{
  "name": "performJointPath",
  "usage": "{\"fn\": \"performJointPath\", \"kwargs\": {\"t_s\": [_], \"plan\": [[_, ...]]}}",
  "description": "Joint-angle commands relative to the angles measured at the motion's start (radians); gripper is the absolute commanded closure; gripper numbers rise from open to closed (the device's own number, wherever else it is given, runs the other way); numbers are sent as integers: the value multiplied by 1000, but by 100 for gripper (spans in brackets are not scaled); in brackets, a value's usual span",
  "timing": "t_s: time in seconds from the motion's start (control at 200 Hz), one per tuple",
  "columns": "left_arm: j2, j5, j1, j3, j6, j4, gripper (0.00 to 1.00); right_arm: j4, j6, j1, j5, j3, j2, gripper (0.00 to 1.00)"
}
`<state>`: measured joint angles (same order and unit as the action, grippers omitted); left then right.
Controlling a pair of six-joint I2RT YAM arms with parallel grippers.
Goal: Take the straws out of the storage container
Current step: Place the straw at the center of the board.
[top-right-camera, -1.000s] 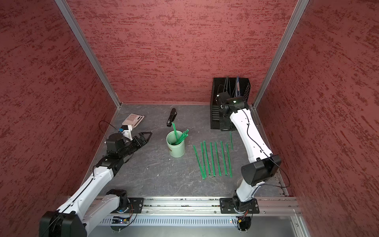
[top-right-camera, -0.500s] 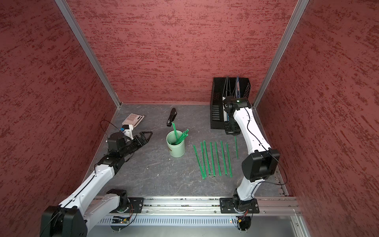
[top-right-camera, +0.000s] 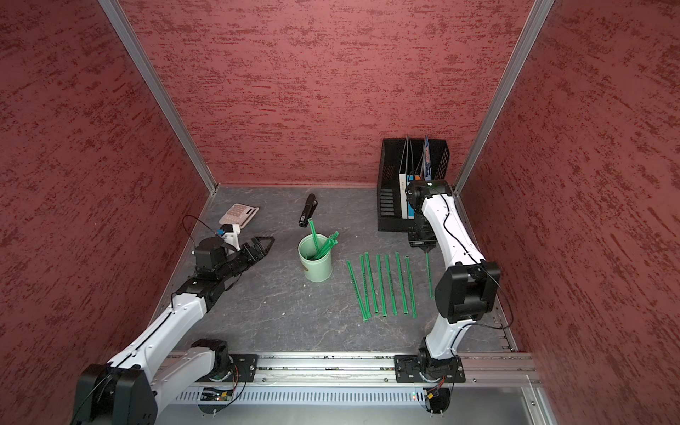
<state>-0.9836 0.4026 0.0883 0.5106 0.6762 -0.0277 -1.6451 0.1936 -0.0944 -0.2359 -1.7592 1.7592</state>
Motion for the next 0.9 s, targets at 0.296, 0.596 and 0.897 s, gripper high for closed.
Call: {"fn": "performJointPath", "kwargs": {"t_s": [0.296,0.596,0.897], "plan": [[-13,-5,1,-23,-17,-39,0,16,-20,27,0,-8,120,95],[-41,-4,1,-21,-17,-52,0,44,-22,55,-24,-27,176,83],[-53,-7,1,-19,-19,-51,0,77,-22,71,-49,-50,169,62]]}}
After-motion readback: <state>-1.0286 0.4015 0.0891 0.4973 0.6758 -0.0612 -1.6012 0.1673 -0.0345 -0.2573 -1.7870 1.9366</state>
